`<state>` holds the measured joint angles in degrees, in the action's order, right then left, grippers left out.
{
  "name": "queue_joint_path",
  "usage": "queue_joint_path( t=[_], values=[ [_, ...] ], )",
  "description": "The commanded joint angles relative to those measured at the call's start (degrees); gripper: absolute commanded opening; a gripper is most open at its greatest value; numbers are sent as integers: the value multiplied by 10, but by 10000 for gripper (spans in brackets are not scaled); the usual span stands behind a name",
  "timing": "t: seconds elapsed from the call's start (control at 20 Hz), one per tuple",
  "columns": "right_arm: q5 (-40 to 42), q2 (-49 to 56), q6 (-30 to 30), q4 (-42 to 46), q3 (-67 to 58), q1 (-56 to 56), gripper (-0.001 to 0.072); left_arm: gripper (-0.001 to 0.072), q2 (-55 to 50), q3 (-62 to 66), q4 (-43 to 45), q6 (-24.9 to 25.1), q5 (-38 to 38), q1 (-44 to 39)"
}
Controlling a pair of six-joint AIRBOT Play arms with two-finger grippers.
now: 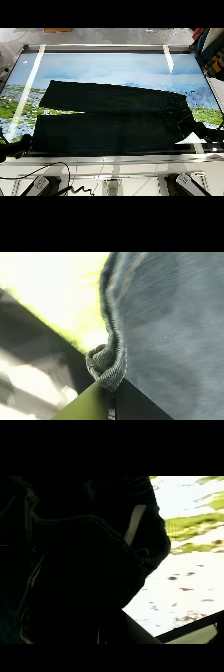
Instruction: Fold the clothes and pants, and hang the long-sleeved shirts on hangers.
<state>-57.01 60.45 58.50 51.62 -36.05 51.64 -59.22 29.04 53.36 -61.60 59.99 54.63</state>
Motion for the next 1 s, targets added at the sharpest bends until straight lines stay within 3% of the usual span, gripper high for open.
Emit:
queue_joint_path(
  t=[0.0,0.25,0.35,0.5,0.75,0.95],
  values=[
    [-27,-104,71,75,-20,0,36,13,13,51,-90,34,7,-3],
    [-108,-250,196,284,-46,2,36,13,69,120,-89,34,6,-3],
    [-115,-286,220,312,-47,2,36,12,73,120,-89,34,-5,-4],
    [-112,-298,244,290,-47,0,36,11,60,121,-96,26,-53,-38],
    [-48,-253,265,206,-47,0,36,8,-7,171,-119,-50,-261,-202],
    [37,-169,265,115,-47,0,36,8,-164,307,-118,-104,-294,-325]
  ],
)
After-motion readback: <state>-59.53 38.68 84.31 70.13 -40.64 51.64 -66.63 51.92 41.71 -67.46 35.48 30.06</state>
